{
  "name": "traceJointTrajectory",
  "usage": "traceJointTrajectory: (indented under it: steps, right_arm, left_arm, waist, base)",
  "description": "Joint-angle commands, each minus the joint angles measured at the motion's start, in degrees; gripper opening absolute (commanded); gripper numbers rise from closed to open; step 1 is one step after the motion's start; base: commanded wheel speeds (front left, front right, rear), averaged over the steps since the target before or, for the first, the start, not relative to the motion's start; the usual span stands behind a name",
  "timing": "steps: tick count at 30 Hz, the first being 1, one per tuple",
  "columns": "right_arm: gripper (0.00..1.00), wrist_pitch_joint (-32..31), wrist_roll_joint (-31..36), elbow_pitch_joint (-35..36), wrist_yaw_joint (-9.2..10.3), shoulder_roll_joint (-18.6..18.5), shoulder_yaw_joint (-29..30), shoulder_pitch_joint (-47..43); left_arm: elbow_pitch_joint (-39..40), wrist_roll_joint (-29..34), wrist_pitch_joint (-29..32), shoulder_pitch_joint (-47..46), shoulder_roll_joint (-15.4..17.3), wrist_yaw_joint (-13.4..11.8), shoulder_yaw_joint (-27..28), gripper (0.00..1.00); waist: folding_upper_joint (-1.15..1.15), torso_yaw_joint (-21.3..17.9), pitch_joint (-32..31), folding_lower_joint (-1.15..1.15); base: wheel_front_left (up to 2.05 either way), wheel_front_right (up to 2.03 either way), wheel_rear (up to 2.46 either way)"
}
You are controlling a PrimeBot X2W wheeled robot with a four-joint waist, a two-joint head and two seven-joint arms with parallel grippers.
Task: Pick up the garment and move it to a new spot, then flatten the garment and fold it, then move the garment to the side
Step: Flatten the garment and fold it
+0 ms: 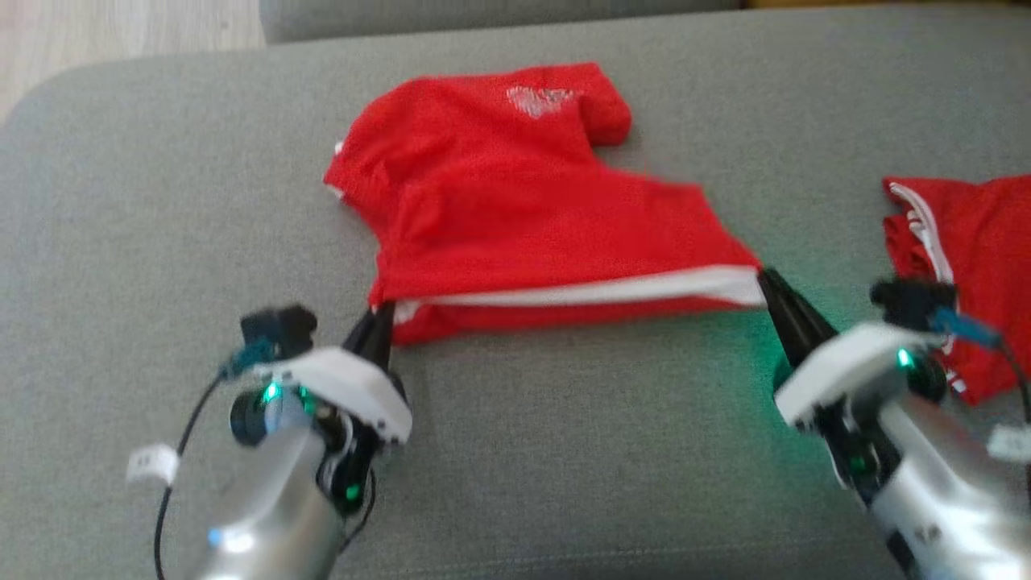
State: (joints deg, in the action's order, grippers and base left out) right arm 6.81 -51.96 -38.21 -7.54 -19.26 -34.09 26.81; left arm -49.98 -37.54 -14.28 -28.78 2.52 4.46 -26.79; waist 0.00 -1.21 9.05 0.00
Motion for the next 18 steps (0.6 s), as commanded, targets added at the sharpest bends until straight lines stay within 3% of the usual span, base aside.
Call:
traceJointTrajectory:
  steps: [1, 9, 13, 14, 16, 18]
  right_arm:
    - [0.00, 1.13, 0.01, 3.29, 0.05, -1.36, 1.67, -3.21]
    - [0.00, -3.18, 6.12, 14.44, 0.05, 0.04, 13.24, -21.04]
    - [0.00, -8.59, 11.33, 22.89, 0.05, 2.55, 20.78, -29.96]
    - [0.00, -8.59, 11.33, 22.89, 0.05, 2.55, 20.78, -29.96]
    - [0.00, -13.71, 15.47, 30.01, 0.05, 5.77, 25.86, -35.92]
    - [0.00, -15.41, 16.84, 32.31, 0.05, 6.96, 27.40, -37.53]
  left_arm:
    - [4.05, 0.91, -0.72, 1.77, 2.58, -0.90, 2.48, 0.00]
    - [23.09, 3.64, -0.21, 17.69, 7.53, -7.73, 3.34, 0.00]
    - [34.34, 3.64, 2.09, 26.19, 10.50, -12.14, 4.22, 0.00]
    - [34.34, 3.64, 2.09, 26.19, 10.50, -12.14, 4.22, 0.00]
    - [42.48, 3.56, 4.28, 32.03, 12.11, -15.46, 4.71, 0.00]
    - [45.03, 3.49, 4.97, 33.73, 12.42, -16.41, 4.76, 0.00]
  waist:
    - [0.00, -0.25, -1.88, 0.00]
    - [0.00, -0.87, -5.17, 0.00]
    - [0.00, -1.12, -6.37, 0.00]
    - [0.00, -1.12, -6.37, 0.00]
    - [0.00, -1.23, -7.30, 0.00]
    - [0.00, -1.27, -7.56, 0.00]
  base:
    - [0.00, 0.00, 0.00]
    - [0.00, 0.00, 0.00]
    - [0.00, 0.00, 0.00]
    - [0.00, 0.00, 0.00]
    - [0.00, 0.00, 0.00]
    - [0.00, 0.00, 0.00]
